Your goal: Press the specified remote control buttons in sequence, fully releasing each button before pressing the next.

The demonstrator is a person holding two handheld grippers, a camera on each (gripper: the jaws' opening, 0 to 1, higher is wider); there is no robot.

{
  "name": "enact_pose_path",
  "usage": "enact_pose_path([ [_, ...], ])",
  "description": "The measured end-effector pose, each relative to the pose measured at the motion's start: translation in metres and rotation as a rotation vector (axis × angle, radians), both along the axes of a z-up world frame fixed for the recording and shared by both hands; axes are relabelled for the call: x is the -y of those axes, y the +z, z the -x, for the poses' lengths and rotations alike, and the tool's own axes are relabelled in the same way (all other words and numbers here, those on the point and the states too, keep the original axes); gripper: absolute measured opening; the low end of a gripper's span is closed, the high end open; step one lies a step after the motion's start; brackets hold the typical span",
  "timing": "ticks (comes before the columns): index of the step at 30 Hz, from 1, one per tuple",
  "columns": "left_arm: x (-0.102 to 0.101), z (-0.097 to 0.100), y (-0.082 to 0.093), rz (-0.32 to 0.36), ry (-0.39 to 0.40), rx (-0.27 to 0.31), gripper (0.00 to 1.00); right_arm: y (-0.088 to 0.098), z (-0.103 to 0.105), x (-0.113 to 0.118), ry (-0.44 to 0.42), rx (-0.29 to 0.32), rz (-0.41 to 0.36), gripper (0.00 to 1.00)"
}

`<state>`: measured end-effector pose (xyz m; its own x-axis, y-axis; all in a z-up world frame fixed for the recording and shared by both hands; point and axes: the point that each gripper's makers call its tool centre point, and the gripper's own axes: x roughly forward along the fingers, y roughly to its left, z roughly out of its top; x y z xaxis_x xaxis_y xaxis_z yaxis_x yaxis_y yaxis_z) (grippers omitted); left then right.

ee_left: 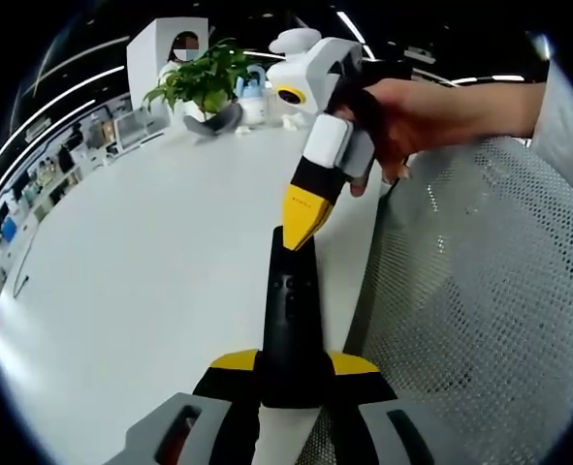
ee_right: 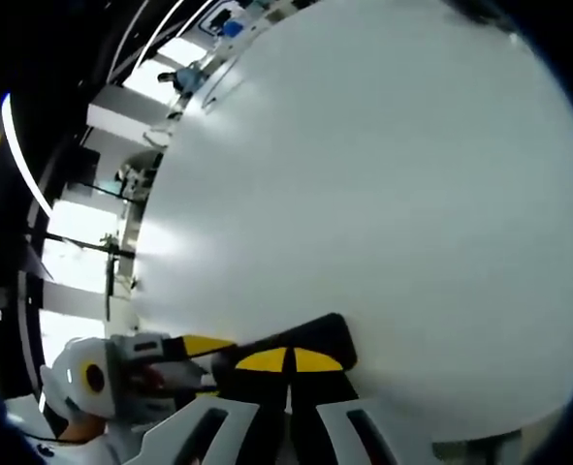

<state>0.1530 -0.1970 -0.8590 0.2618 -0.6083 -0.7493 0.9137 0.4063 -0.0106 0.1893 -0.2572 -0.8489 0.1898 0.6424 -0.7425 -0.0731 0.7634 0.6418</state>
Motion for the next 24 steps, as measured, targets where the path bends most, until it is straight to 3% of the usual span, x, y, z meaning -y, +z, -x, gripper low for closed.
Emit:
enact_pose_path([
  [16,0.0,-0.0004,-0.0006,0.0,0.0,0.0,0.25,-0.0005,0.0008,-0.0011,0.04,0.062,0.041,0.0],
  [24,0.0001,-0.0007,-0.0007,0.0,0.0,0.0,0.25,-0.0016,-0.0006,-0.0003,0.038,0.063,0.043,0.0],
])
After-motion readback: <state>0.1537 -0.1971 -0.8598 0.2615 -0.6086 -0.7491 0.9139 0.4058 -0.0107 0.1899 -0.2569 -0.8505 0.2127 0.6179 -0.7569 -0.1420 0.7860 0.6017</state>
